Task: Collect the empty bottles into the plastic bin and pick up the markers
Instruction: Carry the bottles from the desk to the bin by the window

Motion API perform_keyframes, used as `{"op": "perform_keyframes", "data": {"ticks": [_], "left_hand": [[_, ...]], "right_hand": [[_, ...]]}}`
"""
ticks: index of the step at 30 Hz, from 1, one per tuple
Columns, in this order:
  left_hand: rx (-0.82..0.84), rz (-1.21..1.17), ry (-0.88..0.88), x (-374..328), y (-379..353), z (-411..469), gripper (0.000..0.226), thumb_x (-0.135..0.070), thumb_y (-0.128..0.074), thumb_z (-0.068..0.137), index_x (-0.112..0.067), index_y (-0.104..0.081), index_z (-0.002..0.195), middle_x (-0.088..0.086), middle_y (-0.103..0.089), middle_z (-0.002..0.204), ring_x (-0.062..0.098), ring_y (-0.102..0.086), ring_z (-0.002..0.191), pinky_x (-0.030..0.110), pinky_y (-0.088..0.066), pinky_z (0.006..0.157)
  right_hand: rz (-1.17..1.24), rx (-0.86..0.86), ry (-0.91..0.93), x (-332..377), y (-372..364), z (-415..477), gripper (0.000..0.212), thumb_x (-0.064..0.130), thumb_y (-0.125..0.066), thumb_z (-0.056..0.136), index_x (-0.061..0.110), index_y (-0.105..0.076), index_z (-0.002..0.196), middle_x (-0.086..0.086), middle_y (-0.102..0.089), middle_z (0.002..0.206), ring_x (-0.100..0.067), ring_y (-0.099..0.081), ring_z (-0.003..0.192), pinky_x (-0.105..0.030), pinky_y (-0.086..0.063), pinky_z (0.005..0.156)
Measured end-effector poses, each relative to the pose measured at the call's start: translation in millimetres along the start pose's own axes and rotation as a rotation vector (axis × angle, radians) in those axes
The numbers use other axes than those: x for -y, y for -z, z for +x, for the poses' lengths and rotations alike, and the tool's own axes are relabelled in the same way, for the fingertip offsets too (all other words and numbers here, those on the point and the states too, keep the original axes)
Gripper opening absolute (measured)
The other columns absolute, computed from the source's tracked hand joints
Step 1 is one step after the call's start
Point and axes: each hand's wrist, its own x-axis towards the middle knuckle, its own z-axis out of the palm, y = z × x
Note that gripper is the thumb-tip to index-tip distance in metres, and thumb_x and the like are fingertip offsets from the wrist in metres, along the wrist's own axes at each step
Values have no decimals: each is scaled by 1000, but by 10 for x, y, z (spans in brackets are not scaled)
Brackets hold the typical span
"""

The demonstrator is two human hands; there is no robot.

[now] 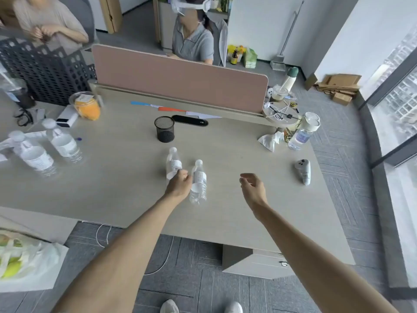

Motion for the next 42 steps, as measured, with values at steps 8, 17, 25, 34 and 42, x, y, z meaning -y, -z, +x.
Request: {"op": "perform_keyframes", "data": {"ticks": [8,17,25,34,42], "left_hand": [[80,181,105,-78,-483,635,57,-33,-52,90,-6,-38,138,16,-50,133,34,-51,121,36,-43,98],[-83,380,284,-99,-984,1166,97,-44,-63,82,-8,-4,151,12,-37,145,33,-41,131,45,-42,97],[-190,273,470,-136,-1117,1159,77,-39,-69,74,-6,-30,132,16,-51,130,36,-52,119,39,-46,90],[-354,-304,306,-218,-643,386,45,-56,-59,64,-20,-57,91,1,-65,94,28,-64,96,44,-56,83],[-532,-397,293,7,-82,-126,44,-45,-60,85,-17,-46,115,6,-61,101,11,-58,77,24,-43,51]], "right_hand": [[-62,44,10,-227,-76,640,26,14,-52,93,12,-66,116,0,-66,104,-18,-61,98,-25,-43,80],[-133,101,-2,-695,-162,1187,25,11,-50,91,12,-66,111,0,-67,94,-18,-63,89,-26,-46,77],[-164,160,-15,-608,-93,1367,28,17,-50,91,15,-64,115,1,-63,97,-18,-59,87,-27,-44,76],[-116,287,98,-395,-223,1221,28,14,-50,92,14,-65,116,0,-64,99,-18,-60,89,-26,-44,77],[-157,458,220,-246,-571,857,26,14,-53,92,12,-66,114,2,-66,95,-16,-60,84,-24,-43,73]]}}
